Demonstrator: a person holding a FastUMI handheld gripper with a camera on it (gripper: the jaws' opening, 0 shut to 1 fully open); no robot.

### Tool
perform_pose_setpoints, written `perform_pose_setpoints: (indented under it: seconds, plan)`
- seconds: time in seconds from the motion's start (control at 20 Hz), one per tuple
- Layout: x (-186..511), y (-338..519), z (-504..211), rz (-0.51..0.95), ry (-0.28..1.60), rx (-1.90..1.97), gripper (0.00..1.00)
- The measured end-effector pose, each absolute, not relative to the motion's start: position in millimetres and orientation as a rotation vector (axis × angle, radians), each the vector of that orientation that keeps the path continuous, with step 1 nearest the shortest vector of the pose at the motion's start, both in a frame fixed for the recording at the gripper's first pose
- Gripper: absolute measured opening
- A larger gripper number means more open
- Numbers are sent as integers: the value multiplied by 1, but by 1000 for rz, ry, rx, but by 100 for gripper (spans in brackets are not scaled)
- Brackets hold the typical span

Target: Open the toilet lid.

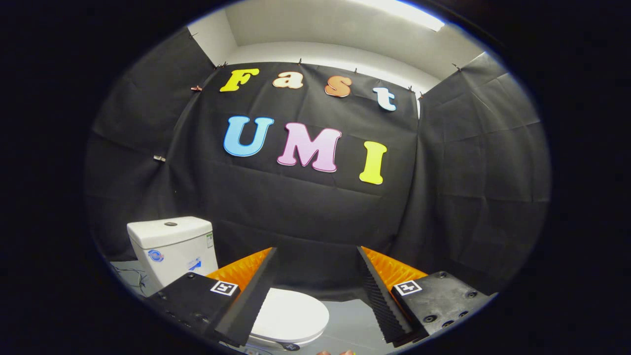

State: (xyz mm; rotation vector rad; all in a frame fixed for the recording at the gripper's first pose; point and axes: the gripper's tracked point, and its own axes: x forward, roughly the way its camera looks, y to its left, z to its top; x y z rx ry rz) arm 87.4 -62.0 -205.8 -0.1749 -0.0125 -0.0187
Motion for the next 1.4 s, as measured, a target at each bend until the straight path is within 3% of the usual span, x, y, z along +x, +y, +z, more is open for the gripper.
perform_pose_setpoints:
  seconds: [0.5, 1.0, 1.4]
  plan:
    - [98, -90, -353, 30, 140, 90, 99]
    - [80, -100, -531, 35, 579, 639, 99]
    - [80, -94, -613, 29, 873, 1027, 99]
